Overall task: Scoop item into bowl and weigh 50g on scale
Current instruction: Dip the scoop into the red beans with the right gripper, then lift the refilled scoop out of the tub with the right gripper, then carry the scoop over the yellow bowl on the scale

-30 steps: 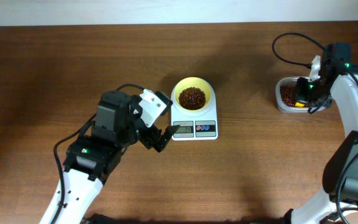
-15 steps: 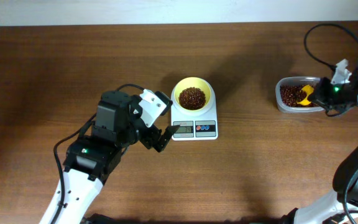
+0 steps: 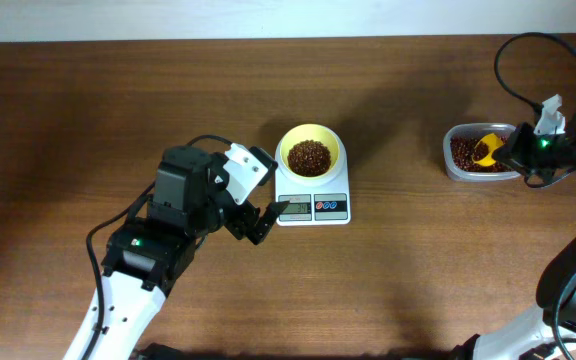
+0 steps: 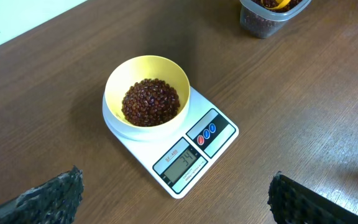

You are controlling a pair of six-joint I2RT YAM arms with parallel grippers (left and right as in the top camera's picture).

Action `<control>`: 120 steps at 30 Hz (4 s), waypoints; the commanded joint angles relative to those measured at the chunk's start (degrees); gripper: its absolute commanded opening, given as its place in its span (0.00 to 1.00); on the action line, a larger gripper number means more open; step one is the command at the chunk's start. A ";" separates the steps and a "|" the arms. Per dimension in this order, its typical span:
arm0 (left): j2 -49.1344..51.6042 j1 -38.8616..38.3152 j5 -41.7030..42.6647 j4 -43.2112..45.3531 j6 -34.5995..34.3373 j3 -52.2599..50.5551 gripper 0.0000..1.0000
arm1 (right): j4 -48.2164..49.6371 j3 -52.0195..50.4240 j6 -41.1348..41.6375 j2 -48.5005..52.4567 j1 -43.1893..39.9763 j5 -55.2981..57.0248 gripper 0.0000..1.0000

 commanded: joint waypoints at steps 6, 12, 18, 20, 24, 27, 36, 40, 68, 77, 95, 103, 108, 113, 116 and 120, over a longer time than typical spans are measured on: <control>0.17 0.31 0.22 0.07 -0.76 -0.28 0.99 | 0.11 0.85 0.09 1.05 0.74 7.08 0.04; 0.17 0.28 0.22 0.07 -0.76 -0.28 0.99 | -0.46 0.79 0.11 1.05 3.48 6.99 0.04; 0.17 0.31 0.22 0.07 -0.76 -0.28 0.99 | -1.57 0.68 0.26 1.05 4.81 2.78 0.04; 0.17 0.31 0.22 0.09 -0.76 -0.28 0.99 | -1.55 0.68 0.26 1.05 4.76 1.57 0.04; 0.17 0.31 0.22 0.09 -0.76 -0.28 0.99 | -1.55 0.66 0.24 1.05 4.76 -2.58 0.04; 0.17 0.28 0.22 0.09 -0.76 -0.28 0.99 | -1.55 0.57 0.26 1.05 4.76 -4.42 0.04; 0.17 0.31 0.22 0.07 -0.76 -0.28 0.99 | -1.53 0.57 0.31 1.05 3.34 -6.36 0.04; 0.17 0.31 0.22 0.07 -0.76 -0.28 0.99 | -1.57 0.57 0.31 1.05 0.33 -9.20 0.04; 0.17 0.31 0.22 0.07 -0.76 -0.28 0.99 | -2.86 0.57 -6.23 1.05 -8.74 -35.43 0.04; 0.17 0.31 0.22 0.09 -0.76 -0.28 0.99 | -2.84 0.59 -6.16 1.05 -8.11 -50.27 0.04; 0.17 0.31 0.22 0.07 -0.76 -0.28 0.99 | 2.34 0.59 -0.02 1.05 12.17 -50.60 0.04; 0.17 0.31 0.22 0.07 -0.76 -0.28 0.99 | 20.31 0.59 17.16 1.05 20.35 -46.86 0.04; 0.17 0.31 0.22 0.07 -0.76 -0.26 0.99 | 24.59 0.59 21.46 1.05 23.39 -45.59 0.04; 0.17 0.31 0.22 0.07 -0.76 -0.28 0.99 | 24.63 0.59 22.82 1.05 24.83 -44.50 0.04; 0.17 0.31 0.22 0.09 -0.76 -0.28 0.99 | 24.63 0.59 24.02 1.05 24.81 -43.58 0.04; 0.17 0.31 0.22 0.09 -0.76 -0.28 0.99 | 25.09 0.59 24.76 1.05 24.90 -42.58 0.04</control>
